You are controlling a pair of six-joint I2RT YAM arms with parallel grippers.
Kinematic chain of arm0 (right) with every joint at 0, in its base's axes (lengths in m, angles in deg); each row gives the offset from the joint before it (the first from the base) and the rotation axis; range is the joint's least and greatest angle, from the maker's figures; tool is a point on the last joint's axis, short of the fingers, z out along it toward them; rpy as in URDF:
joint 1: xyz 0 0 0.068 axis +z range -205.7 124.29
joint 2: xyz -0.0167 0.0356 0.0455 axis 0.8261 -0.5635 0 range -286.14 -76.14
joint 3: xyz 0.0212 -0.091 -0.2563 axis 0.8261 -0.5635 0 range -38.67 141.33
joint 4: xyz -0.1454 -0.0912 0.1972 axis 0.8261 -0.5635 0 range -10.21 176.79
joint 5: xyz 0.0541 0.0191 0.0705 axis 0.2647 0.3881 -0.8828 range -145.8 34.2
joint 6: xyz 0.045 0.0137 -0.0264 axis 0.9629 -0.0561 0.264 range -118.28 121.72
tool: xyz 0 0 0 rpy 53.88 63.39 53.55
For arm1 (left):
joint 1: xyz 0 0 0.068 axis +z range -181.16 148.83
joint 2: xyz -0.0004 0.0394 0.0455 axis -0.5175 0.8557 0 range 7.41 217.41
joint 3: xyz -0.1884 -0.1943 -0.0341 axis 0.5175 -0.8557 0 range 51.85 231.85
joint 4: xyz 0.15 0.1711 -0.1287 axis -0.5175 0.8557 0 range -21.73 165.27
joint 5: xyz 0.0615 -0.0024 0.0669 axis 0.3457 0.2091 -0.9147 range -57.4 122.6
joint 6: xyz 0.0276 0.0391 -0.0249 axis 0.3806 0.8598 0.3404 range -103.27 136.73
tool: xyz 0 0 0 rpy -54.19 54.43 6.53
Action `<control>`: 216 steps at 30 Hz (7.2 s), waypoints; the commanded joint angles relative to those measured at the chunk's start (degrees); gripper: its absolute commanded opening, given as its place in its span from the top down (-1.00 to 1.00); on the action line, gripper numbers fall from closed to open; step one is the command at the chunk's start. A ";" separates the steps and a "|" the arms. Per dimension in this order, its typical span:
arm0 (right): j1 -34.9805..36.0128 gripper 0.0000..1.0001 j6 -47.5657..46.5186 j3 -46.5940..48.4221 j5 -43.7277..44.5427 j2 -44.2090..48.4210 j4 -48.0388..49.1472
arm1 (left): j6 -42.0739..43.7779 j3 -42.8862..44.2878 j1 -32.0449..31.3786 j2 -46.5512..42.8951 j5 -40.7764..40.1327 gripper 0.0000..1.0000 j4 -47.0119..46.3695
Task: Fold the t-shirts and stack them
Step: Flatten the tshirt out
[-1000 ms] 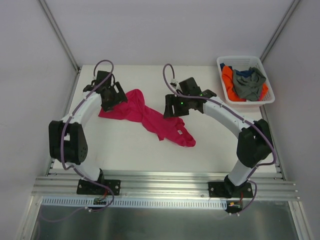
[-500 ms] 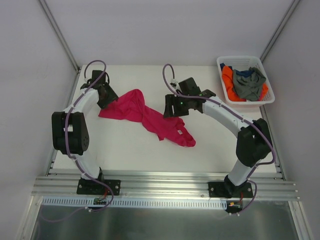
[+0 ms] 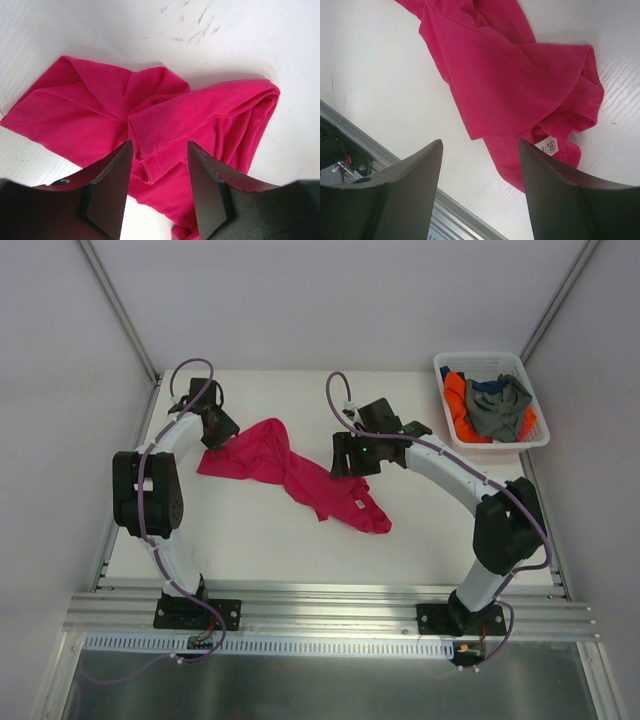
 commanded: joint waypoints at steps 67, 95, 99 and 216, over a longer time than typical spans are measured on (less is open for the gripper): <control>10.28 -0.25 -6.64 3.59 6.59 -10.88 -6.07 | -2.68 1.51 -0.99 -4.50 1.42 1.00 -3.30; -7.04 0.58 -0.14 10.72 -1.59 -14.49 -2.56 | -1.80 -1.22 -0.99 -5.03 2.38 1.00 -4.26; -7.39 0.11 0.82 7.47 -0.27 -8.88 -2.64 | -1.45 -1.39 -0.99 -4.94 2.65 1.00 -4.53; -22.24 0.99 -18.42 57.47 12.91 29.11 2.19 | 19.82 43.44 14.40 -44.04 16.19 1.00 19.29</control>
